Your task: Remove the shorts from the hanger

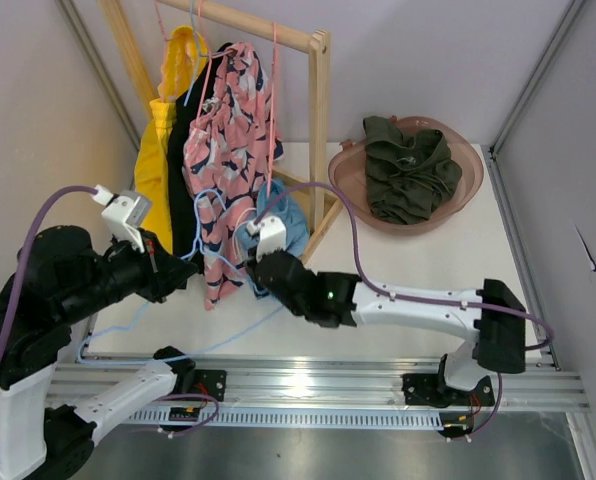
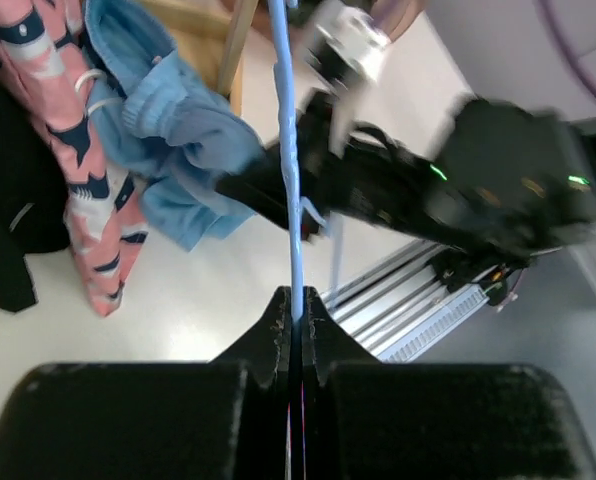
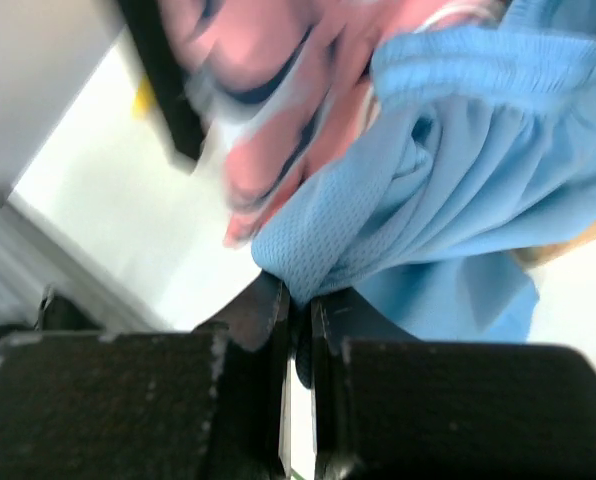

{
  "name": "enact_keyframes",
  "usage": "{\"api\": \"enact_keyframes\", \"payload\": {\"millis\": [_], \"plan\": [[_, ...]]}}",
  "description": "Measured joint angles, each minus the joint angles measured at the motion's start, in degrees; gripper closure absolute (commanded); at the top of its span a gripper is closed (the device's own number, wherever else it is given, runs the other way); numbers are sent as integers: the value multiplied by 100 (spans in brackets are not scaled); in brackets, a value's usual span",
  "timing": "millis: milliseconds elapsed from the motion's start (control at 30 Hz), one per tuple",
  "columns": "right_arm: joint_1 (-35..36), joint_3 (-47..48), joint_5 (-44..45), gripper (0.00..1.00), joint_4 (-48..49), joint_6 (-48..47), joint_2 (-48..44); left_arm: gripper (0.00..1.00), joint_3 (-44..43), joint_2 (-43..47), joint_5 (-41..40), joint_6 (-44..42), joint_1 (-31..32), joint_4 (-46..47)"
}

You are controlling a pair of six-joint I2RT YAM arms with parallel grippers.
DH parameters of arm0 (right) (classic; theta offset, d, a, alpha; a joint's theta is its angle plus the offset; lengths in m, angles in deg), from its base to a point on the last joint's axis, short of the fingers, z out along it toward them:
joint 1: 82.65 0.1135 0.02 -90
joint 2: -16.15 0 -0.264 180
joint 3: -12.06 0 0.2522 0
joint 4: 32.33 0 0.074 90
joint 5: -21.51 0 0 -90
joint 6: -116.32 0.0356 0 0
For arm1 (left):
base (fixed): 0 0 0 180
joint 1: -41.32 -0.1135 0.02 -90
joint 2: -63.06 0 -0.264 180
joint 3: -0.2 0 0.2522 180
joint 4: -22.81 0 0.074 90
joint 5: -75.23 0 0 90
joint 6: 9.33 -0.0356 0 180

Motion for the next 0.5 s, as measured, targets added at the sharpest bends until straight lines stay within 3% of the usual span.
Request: {"api": "enact_keyframes", "payload": {"millis": [133, 300, 400, 500], "plan": [[706, -365, 595, 100, -498, 44, -553, 100, 37, -149, -61, -306, 57, -212], [577, -232, 1467, 100, -1134, -243, -1423, 100, 122, -315, -81, -452, 90, 151], [-87, 367, 1558, 100, -1209, -691, -1829, 100, 118, -472, -90, -472, 114, 704], [-1303, 1161, 1314, 100, -1121, -1152, -1926, 100, -31, -662, -402, -494, 114, 1340]]}}
